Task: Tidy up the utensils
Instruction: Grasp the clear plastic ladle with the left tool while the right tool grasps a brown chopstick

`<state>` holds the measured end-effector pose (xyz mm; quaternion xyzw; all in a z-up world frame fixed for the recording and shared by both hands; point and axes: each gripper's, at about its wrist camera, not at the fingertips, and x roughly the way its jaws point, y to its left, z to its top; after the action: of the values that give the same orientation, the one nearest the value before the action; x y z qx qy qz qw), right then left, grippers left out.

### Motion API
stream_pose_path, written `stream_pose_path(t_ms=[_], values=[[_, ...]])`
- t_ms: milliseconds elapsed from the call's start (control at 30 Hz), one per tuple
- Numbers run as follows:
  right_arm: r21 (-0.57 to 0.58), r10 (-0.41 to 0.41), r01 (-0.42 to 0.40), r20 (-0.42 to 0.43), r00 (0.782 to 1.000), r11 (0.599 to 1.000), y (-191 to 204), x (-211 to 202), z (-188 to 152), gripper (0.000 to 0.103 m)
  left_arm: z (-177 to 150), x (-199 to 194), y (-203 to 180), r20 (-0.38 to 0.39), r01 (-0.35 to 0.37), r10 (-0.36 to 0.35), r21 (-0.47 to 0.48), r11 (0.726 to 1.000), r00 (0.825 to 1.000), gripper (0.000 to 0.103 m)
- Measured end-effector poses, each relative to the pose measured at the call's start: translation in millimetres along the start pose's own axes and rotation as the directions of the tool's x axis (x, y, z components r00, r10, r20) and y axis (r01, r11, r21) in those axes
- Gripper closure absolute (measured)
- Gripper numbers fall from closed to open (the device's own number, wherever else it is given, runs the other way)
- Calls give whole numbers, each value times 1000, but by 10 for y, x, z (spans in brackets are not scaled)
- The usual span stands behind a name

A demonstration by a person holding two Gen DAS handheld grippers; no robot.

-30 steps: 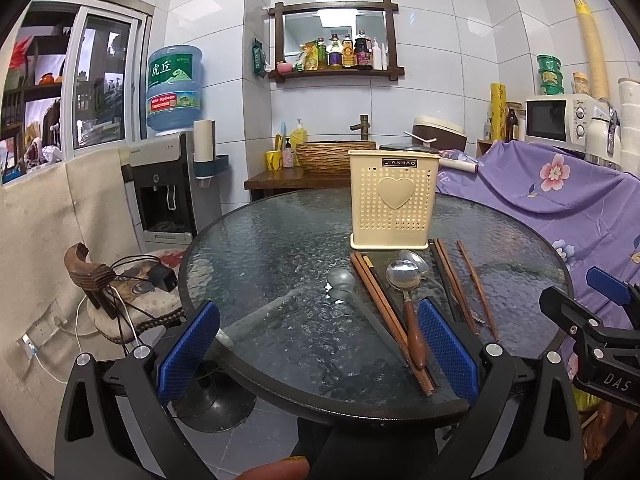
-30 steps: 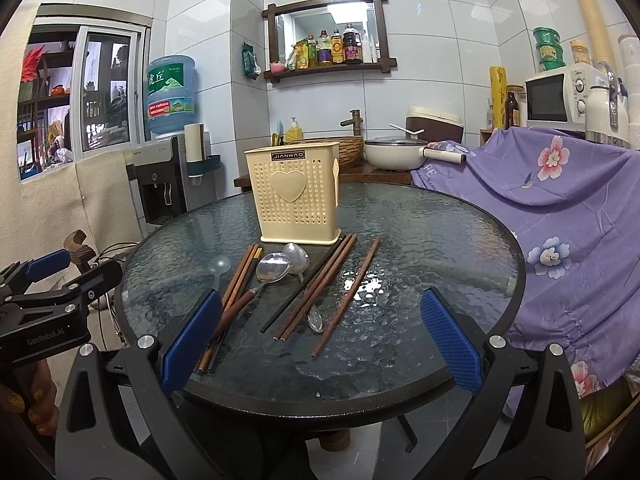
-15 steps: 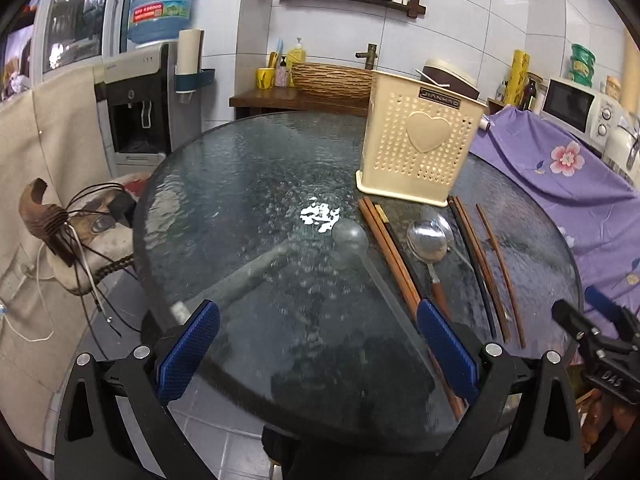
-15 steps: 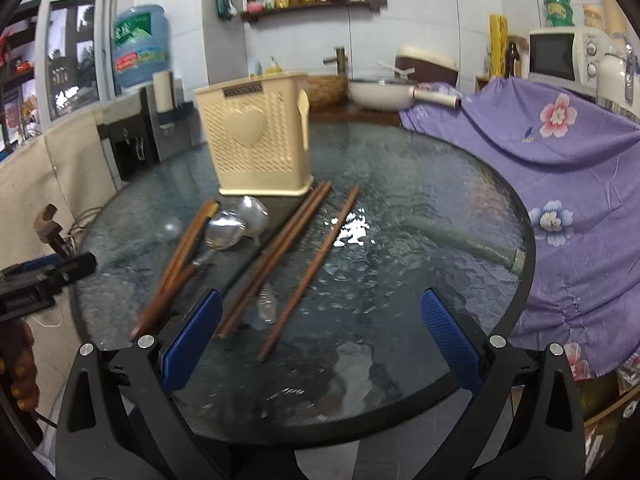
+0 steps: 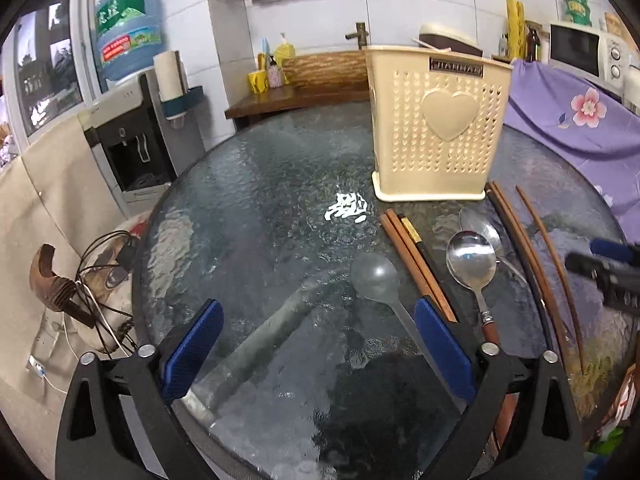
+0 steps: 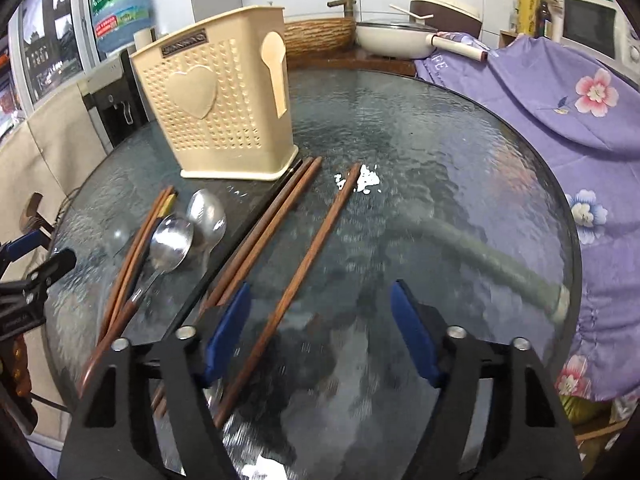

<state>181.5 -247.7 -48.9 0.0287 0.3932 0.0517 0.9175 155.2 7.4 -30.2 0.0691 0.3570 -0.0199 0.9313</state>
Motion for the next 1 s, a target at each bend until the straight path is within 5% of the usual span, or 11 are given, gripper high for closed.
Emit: stream_pose_path(t_ms=[367, 567, 1000], values=[[-38, -56, 52, -104, 993, 998, -31, 563, 447, 57, 38, 199, 56, -74, 30, -30, -2, 1000, 997, 21], [-58, -39, 32, -116, 993, 998, -67, 646, 549, 68, 69, 290, 39, -129, 115, -119, -38, 993, 985, 29], [-78, 10, -22, -153, 988, 997, -70, 791, 756, 80, 149, 509, -80, -185, 98, -101, -25, 995, 978, 38]])
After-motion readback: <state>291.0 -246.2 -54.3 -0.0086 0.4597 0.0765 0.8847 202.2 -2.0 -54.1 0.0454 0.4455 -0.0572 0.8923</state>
